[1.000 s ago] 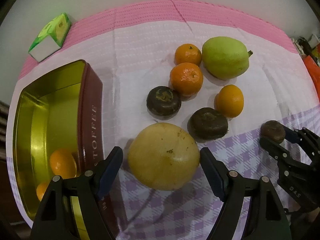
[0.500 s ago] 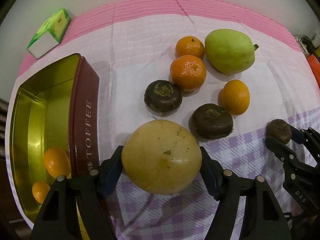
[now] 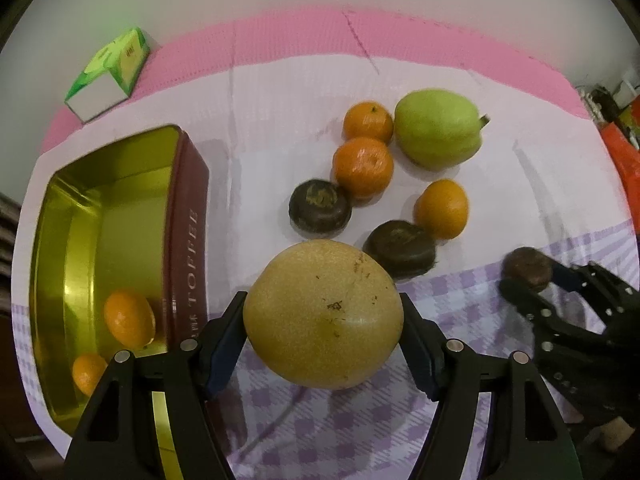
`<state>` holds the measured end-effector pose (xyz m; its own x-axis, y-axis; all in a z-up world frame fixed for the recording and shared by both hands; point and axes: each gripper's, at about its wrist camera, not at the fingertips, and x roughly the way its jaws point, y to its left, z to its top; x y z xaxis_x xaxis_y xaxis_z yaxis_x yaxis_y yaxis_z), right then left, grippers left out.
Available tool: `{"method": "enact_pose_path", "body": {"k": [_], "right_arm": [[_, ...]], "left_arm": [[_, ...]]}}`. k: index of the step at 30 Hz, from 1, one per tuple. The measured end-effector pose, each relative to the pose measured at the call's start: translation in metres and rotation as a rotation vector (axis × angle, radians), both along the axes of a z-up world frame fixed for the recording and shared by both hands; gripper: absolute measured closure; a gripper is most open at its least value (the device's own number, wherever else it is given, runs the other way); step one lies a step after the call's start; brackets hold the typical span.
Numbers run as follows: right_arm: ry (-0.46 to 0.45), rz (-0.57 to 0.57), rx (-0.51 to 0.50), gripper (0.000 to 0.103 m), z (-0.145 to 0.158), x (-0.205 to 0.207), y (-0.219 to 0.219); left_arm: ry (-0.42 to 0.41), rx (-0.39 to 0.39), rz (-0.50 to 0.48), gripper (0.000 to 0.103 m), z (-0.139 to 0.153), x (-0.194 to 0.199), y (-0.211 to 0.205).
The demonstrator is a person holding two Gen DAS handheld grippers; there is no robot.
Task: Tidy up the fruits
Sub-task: 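Carry the pale fruit in the left gripper into the gold tin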
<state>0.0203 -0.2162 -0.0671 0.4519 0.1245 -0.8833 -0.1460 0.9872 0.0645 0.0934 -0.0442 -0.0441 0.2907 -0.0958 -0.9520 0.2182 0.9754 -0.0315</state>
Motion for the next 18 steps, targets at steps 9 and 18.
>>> {"method": "enact_pose_path", "body": {"k": [9, 18], "right_arm": [[-0.001, -0.001, -0.007, 0.062, 0.000, 0.000, 0.001], [-0.003, -0.003, -0.017, 0.062, -0.001, -0.001, 0.003]], "left_arm": [[-0.089, -0.007, 0.032, 0.032, 0.042, 0.001, 0.026], [-0.118, 0.050, 0.164, 0.032, 0.047, 0.017, 0.092]]}}
